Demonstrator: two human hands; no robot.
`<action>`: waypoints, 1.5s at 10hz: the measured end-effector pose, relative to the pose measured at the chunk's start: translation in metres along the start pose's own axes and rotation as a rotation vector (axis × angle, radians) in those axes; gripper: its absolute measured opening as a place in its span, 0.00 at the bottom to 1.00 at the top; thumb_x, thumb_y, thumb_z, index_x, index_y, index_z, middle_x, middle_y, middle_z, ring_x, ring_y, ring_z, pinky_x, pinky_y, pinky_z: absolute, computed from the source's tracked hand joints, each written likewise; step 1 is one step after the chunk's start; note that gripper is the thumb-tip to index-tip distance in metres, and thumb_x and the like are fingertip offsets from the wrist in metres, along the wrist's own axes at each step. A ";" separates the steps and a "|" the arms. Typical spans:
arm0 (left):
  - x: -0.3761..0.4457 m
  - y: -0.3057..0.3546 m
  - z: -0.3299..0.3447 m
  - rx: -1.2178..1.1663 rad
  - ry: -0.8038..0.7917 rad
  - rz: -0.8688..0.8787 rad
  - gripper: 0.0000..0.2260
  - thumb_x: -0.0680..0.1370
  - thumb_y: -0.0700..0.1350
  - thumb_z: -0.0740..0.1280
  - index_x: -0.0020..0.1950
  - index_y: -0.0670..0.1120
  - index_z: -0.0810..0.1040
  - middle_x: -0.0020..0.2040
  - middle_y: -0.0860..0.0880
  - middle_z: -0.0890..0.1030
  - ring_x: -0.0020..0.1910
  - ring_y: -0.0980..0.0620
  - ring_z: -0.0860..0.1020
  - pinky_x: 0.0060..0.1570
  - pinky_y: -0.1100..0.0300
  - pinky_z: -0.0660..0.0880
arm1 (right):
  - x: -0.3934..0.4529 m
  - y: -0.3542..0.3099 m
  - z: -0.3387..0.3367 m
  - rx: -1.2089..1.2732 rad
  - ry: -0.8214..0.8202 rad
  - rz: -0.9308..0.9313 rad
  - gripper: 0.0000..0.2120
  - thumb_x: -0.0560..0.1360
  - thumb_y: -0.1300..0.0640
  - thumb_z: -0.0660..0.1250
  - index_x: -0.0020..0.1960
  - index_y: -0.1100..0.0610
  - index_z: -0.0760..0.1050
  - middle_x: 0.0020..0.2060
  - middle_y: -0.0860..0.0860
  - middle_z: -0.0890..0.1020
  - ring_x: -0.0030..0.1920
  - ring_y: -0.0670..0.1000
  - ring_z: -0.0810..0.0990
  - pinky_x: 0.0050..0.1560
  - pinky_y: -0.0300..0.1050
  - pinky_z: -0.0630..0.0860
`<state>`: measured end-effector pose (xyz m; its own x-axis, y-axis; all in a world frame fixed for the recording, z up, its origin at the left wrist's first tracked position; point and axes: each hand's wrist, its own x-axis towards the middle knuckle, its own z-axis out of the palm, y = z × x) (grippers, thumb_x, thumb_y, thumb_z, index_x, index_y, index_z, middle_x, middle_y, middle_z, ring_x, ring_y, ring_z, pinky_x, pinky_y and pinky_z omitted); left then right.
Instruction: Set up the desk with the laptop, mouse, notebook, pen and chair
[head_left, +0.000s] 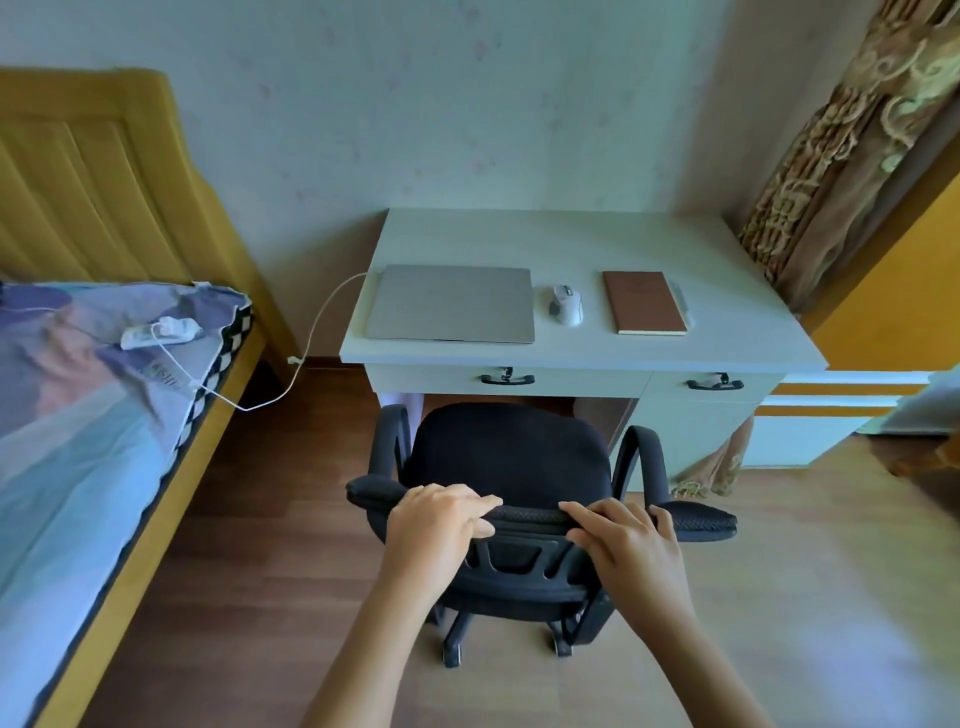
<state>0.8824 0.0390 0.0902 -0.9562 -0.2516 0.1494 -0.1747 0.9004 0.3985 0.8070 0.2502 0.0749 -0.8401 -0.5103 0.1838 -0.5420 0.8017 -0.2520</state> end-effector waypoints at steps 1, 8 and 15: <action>0.010 -0.003 0.002 -0.029 0.024 -0.025 0.12 0.71 0.43 0.74 0.52 0.56 0.84 0.48 0.57 0.84 0.46 0.51 0.80 0.43 0.57 0.72 | 0.016 0.002 0.003 -0.008 -0.009 -0.028 0.18 0.75 0.45 0.53 0.55 0.44 0.79 0.42 0.43 0.80 0.43 0.53 0.79 0.51 0.59 0.74; 0.040 -0.003 0.005 -0.013 0.053 -0.093 0.12 0.73 0.47 0.71 0.55 0.59 0.82 0.51 0.61 0.83 0.50 0.54 0.78 0.43 0.60 0.69 | 0.068 0.023 0.010 0.068 -0.059 -0.107 0.12 0.75 0.47 0.62 0.56 0.45 0.80 0.43 0.45 0.82 0.43 0.55 0.80 0.52 0.62 0.72; 0.030 -0.010 -0.019 -0.381 -0.146 -0.215 0.14 0.78 0.56 0.64 0.60 0.54 0.78 0.59 0.57 0.80 0.60 0.57 0.75 0.58 0.61 0.72 | 0.062 -0.029 -0.049 0.187 -0.096 0.119 0.10 0.74 0.46 0.65 0.52 0.45 0.79 0.45 0.41 0.83 0.48 0.44 0.80 0.49 0.43 0.75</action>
